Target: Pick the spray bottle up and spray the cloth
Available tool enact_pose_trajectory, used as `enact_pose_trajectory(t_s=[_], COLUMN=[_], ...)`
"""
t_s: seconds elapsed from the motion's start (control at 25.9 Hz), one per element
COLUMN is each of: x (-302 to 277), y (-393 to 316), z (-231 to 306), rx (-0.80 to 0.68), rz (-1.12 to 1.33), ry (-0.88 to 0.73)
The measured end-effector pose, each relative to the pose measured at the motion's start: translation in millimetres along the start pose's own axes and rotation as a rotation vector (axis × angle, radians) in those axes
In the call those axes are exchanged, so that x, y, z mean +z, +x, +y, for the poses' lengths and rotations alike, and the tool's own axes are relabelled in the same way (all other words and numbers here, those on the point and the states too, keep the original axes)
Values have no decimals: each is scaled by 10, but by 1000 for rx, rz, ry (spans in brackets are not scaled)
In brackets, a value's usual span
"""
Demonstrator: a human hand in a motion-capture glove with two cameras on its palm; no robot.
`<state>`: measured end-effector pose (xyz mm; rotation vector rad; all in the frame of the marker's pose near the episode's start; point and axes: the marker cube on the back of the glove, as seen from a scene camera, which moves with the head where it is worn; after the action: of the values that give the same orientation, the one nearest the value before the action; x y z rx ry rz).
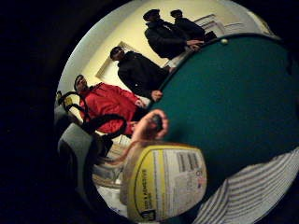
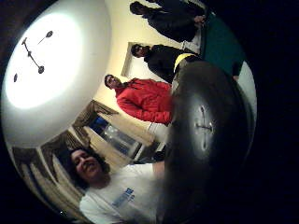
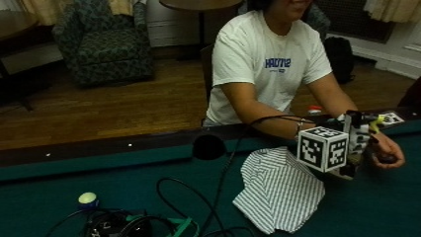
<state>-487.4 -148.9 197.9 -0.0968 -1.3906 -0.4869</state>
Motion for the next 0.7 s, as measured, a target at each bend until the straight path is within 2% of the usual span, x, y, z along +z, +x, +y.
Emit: enact_pose_trajectory(t_s=[0.23, 0.7], x=[242, 550], y=[487, 639], z=[-29, -309], rx=[36, 67], rz=[27, 34], ry=[51, 59])
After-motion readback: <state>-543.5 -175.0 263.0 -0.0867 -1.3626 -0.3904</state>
